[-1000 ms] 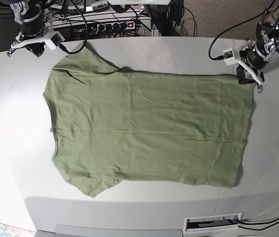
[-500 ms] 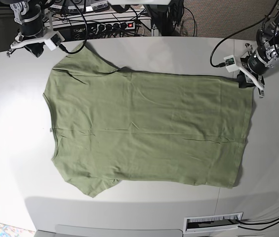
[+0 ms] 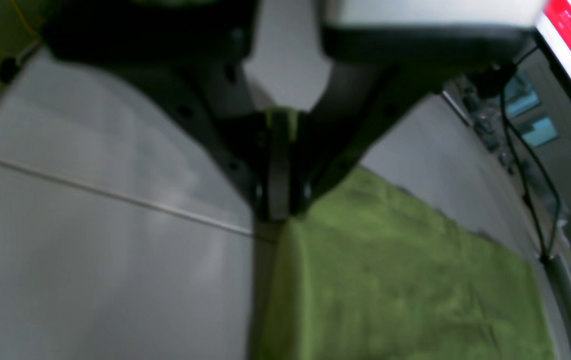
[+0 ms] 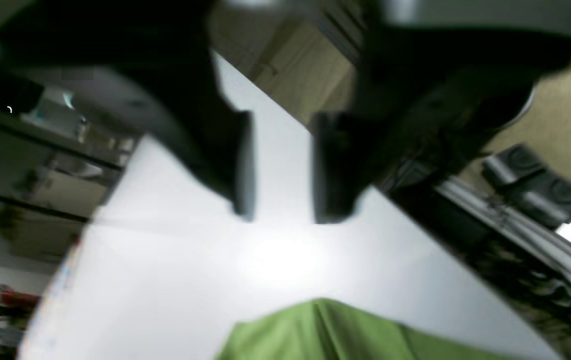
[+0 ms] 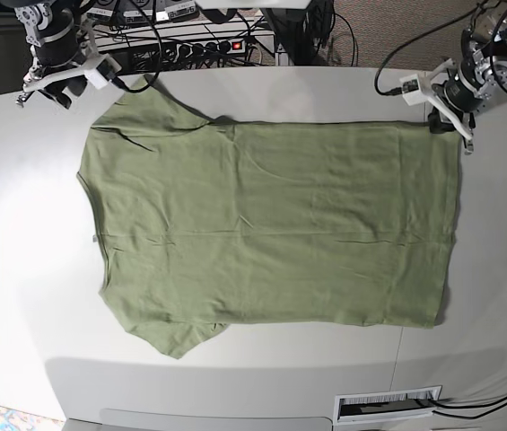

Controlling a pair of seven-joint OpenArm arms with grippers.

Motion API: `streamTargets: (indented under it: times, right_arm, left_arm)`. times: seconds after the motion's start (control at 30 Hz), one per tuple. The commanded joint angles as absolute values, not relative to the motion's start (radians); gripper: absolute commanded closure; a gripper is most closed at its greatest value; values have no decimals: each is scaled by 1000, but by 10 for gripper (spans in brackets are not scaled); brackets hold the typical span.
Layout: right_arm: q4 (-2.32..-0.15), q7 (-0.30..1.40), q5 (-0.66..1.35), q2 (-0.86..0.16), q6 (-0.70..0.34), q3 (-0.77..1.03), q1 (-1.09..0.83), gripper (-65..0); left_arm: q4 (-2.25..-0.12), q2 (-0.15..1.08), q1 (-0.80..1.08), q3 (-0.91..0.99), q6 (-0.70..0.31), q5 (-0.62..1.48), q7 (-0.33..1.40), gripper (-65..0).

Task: Fold the T-shirt properly
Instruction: 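Move the right gripper to the shirt's shoulder by the sleeve and grasp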

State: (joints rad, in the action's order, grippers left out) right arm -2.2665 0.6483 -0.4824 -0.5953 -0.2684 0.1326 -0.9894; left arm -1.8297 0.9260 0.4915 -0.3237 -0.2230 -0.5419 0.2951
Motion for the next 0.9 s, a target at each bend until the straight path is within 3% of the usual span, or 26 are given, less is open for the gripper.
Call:
streamTargets:
  times: [0.0,0.37,0.67,0.87]
  right_arm:
    - [-2285,634,-486,-616,-270,139,-992,-248]
    - [-2282,617,-313,-641,-464,139,-928,-248]
    - [-2154,567,-261,-640,-479,123,-857,-248]
    - [-2077,574,-263,-640,-480,-10,-757,-248]
  left_arm:
    - [-1828,936,521,-331,-286,-520,287,0]
    - [-1828,936,532,-331,-286,-520,280,0]
    - [-1828,936,532,-331,-285,-520,272,0]
    - [-1828,936,532,-331,-286,-520,273,0]
